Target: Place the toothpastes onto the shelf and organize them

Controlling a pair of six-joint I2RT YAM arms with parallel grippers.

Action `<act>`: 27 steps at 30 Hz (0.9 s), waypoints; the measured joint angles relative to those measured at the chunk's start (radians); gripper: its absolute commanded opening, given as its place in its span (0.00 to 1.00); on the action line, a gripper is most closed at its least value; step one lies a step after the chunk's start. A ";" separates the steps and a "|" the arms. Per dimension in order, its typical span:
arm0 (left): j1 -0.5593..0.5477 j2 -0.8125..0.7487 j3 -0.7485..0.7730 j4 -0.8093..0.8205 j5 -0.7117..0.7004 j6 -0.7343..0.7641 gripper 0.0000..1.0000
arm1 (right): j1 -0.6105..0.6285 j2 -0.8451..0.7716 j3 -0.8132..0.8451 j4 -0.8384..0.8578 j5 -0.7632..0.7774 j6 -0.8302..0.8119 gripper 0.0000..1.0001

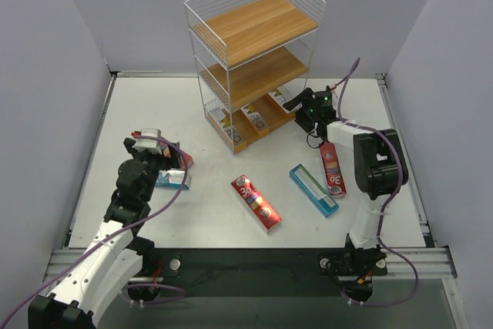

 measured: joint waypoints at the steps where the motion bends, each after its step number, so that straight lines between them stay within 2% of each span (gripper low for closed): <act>1: 0.000 -0.002 -0.002 0.000 0.000 0.000 0.95 | 0.000 -0.019 -0.023 -0.003 -0.004 -0.013 0.81; 6: -0.004 -0.008 -0.008 0.002 0.000 0.000 0.95 | 0.000 -0.148 -0.077 -0.094 -0.021 -0.124 0.86; 12: -0.004 -0.016 -0.008 0.003 0.000 -0.001 0.95 | 0.017 -0.362 -0.119 -0.260 -0.023 -0.307 0.87; 17: -0.006 -0.012 -0.008 0.003 0.000 -0.005 0.95 | 0.115 -0.557 -0.246 -0.372 0.000 -0.427 0.87; 23: -0.016 0.006 -0.008 0.003 0.003 -0.013 0.95 | 0.301 -0.765 -0.447 -0.525 0.113 -0.471 0.88; 27: -0.030 0.017 -0.008 0.003 0.005 -0.018 0.95 | 0.302 -0.897 -0.520 -0.656 0.238 -0.446 0.91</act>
